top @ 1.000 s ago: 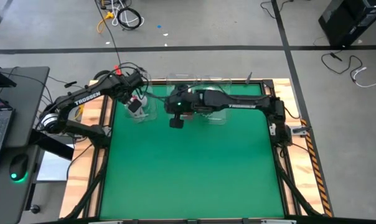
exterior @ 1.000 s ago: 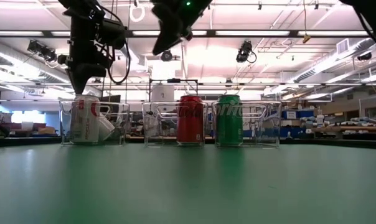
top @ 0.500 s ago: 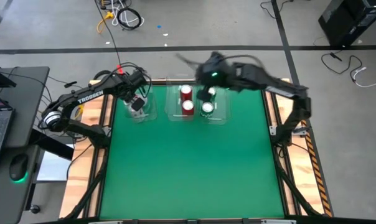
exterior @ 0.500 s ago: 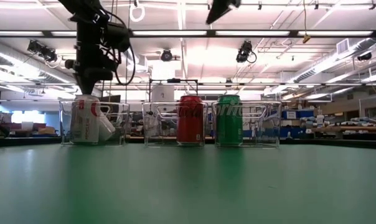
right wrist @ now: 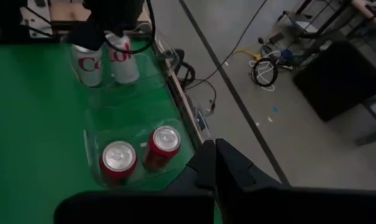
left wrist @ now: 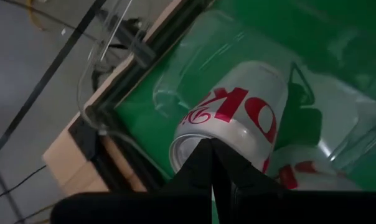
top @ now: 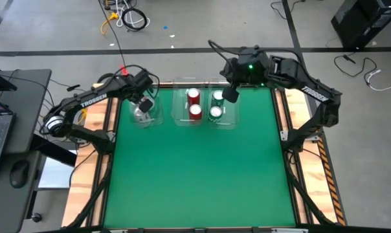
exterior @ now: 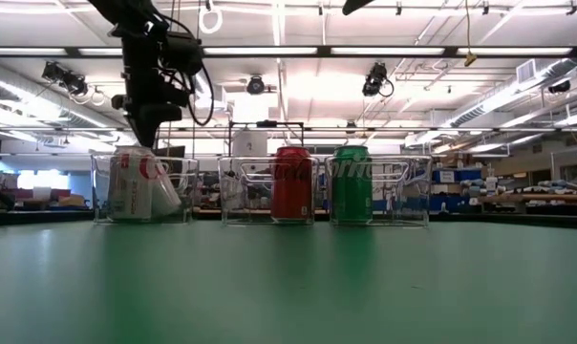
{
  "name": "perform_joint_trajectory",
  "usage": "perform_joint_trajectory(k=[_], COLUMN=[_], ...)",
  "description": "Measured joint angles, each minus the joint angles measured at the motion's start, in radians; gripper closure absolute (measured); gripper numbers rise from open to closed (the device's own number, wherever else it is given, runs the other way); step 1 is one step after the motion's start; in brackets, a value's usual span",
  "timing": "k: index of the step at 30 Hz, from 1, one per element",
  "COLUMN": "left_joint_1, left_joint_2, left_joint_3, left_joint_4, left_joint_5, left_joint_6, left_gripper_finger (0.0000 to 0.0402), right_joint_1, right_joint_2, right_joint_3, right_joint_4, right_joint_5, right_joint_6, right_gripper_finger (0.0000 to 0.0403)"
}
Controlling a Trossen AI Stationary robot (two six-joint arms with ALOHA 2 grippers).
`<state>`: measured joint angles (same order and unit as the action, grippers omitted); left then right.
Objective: Sort soda cans
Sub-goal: Adjust the top silver-red-black soda can
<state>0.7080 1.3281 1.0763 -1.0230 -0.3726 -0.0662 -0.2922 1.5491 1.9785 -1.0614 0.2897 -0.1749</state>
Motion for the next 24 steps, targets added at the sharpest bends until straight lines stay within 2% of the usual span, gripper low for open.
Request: perform_joint_trajectory(k=[12,24], left_joint_1=[0.012,0.012], left_joint_2=[0.001,0.003], left_joint_3=[0.000,-0.002], left_joint_4=[0.062,0.102], left_joint_5=[0.045,0.076], left_joint_6=[0.037,0.063], left_gripper_finger=[0.0401,0.0401], right_joint_1=[-0.006,-0.006], right_joint_2=[0.001,0.001], right_joint_3=[-0.065,-0.070], right_joint_4=[0.005,0.003], right_joint_5=[0.002,0.003], right_joint_6=[-0.003,-0.004], right_gripper_finger=[0.0403,0.0403])
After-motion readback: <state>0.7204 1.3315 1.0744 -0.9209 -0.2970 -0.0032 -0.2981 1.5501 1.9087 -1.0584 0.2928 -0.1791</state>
